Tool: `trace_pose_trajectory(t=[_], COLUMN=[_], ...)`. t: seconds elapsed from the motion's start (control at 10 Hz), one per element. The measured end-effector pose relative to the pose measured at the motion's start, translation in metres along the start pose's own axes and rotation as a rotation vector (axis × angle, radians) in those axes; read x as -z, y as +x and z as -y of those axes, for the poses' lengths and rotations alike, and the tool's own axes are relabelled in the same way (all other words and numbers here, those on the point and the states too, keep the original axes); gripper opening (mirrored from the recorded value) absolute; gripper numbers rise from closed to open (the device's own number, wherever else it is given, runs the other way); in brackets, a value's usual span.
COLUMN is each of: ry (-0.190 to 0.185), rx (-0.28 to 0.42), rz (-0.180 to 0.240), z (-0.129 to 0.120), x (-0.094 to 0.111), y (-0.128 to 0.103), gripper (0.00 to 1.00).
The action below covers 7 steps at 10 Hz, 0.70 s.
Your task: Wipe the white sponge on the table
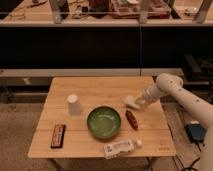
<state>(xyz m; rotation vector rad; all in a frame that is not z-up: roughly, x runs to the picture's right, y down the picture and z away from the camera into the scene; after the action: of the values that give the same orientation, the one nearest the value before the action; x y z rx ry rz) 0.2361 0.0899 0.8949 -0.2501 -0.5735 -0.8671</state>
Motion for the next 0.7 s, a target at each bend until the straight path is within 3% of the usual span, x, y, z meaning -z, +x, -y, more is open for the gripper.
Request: trace_pose_trajectory(t=[0.3, 0.7], ry=[-0.024, -0.049], rx=[-0.046, -0.027], rz=[0.012, 0.018], z=[-0.022, 0.0], x=[-0.002, -0.002], y=[0.012, 0.03], gripper=[0.22, 0.24])
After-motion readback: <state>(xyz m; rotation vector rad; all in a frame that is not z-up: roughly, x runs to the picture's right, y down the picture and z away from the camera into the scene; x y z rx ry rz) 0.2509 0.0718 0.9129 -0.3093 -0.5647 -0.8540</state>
